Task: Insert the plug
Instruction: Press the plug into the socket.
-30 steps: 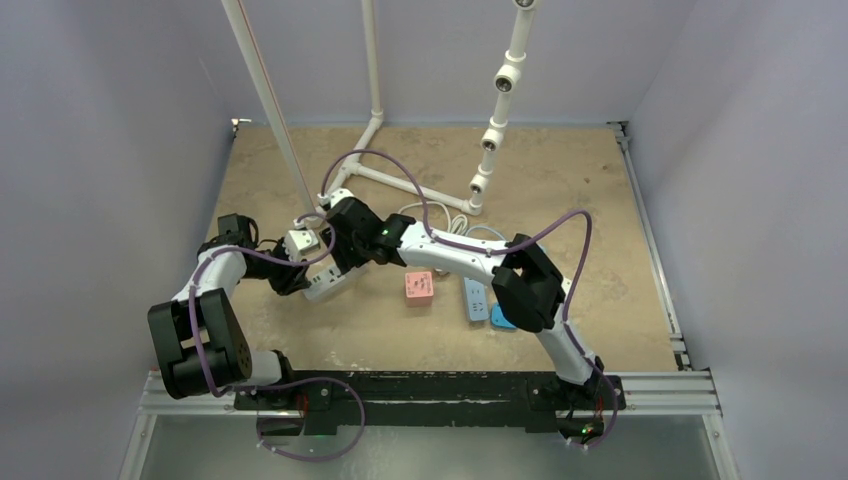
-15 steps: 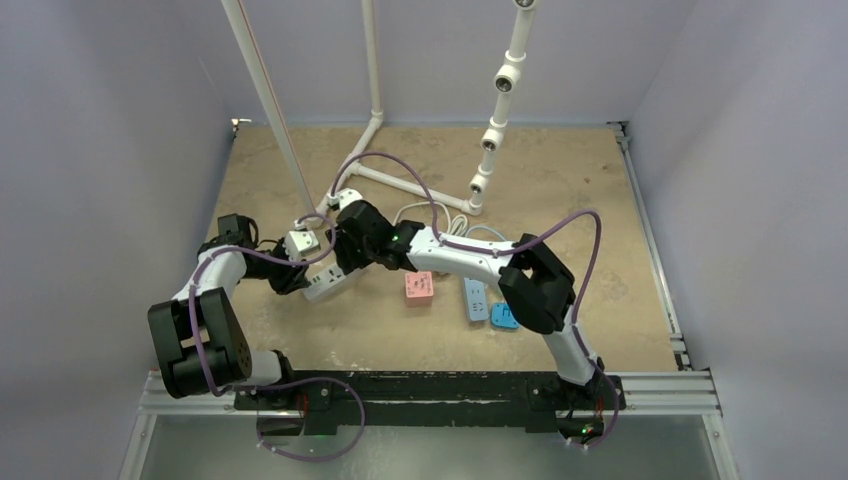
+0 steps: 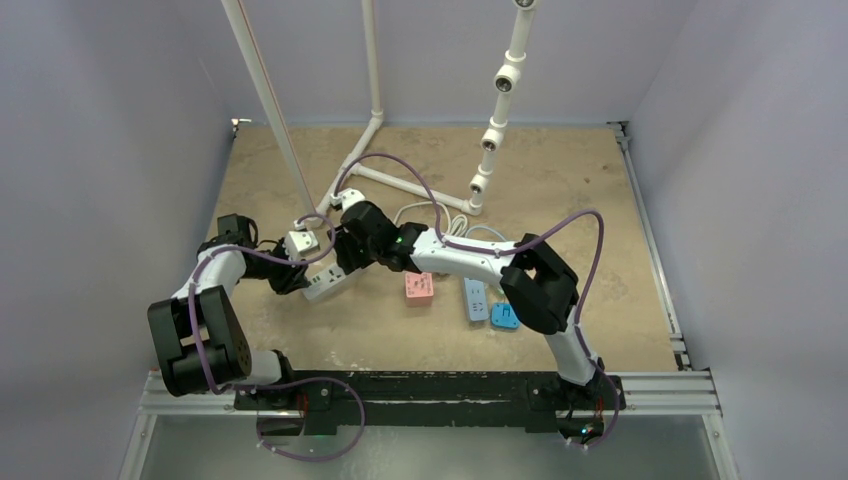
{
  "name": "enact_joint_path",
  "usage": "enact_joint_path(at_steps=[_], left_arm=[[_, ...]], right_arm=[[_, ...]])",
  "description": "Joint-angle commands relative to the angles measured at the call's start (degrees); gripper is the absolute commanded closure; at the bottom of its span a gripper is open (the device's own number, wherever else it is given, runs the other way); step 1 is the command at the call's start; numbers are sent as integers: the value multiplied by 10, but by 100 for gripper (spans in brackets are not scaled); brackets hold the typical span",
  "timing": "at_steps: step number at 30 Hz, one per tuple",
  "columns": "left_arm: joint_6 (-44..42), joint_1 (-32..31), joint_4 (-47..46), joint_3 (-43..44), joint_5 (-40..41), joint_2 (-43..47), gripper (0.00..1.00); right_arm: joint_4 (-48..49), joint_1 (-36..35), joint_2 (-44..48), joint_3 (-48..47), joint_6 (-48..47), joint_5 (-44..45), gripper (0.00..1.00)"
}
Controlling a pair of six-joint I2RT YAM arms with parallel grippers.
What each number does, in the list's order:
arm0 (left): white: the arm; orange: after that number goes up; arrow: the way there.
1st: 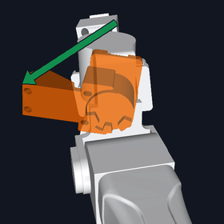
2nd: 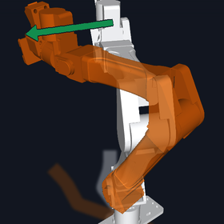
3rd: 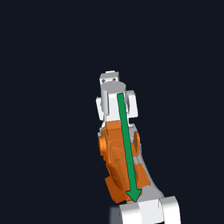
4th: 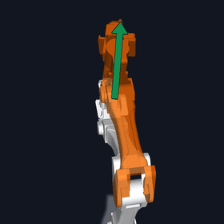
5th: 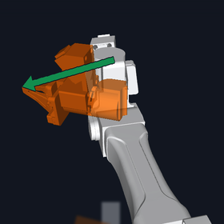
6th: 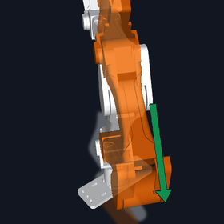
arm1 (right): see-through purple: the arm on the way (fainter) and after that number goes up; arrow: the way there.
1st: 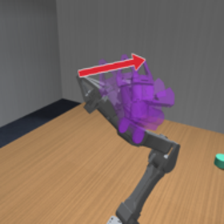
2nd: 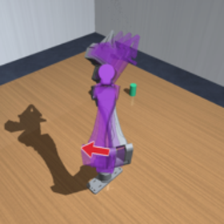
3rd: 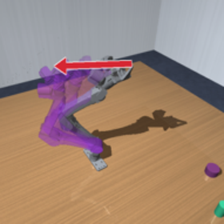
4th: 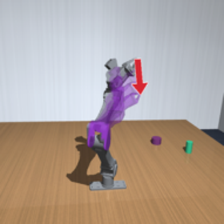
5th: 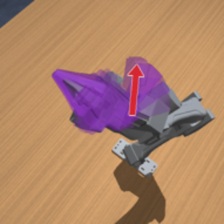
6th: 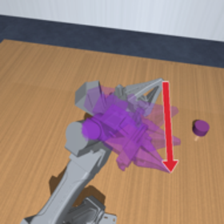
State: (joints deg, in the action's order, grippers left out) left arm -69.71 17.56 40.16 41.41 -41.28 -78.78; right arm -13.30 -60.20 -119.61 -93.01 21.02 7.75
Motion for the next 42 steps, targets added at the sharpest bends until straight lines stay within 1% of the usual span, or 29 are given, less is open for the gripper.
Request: enact_joint_path(at_steps=[1, 6, 10, 14, 18, 23, 28, 32, 33, 34, 36, 38, 40, 42], left_arm=[[-31, 2, -13, -1, 28, -24, 65], [-33, 2, -4, 9, 29, -32, 65], [-34, 2, 1, 13, 28, -31, 66], [-44, 2, 11, 15, 25, -27, 66], [-51, 1, 15, 15, 24, -23, 66], [-57, 2, 19, 19, 24, -23, 67], [-58, 2, 21, 23, 23, -23, 67], [-56, 2, 27, 28, 17, -22, 67], [-55, 1, 28, 28, 16, -21, 67], [-55, 2, 30, 28, 15, -19, 66], [-54, 2, 32, 30, 15, -13, 63], [-54, 1, 37, 33, 15, -6, 59], [-53, 2, 45, 42, 15, 2, 56], [-53, 2, 56, 52, 13, 9, 53]], right_arm=[[-117, -5, -60, 54, -21, -29, 100], [-114, -5, -51, 89, -32, -36, 100], [-122, -5, -65, 89, -39, -38, 100], [-134, -5, -78, 86, -42, -73, 100], [-134, -5, -80, 94, -42, -76, 100], [-117, -5, -77, 125, -36, -88, 100], [-105, -7, -77, 149, -29, -82, 100], [-124, -8, -72, 122, -28, -81, 100], [-134, -7, -69, 109, -22, -82, 94], [-142, -7, -64, 94, -21, -80, 84], [-159, -6, -57, 57, -20, -56, 60], [-177, -2, -49, 15, -19, -42, 42], [-188, 3, -37, -23, -17, -35, 32], [-199, 7, -23, -58, -13, -25, 24]])
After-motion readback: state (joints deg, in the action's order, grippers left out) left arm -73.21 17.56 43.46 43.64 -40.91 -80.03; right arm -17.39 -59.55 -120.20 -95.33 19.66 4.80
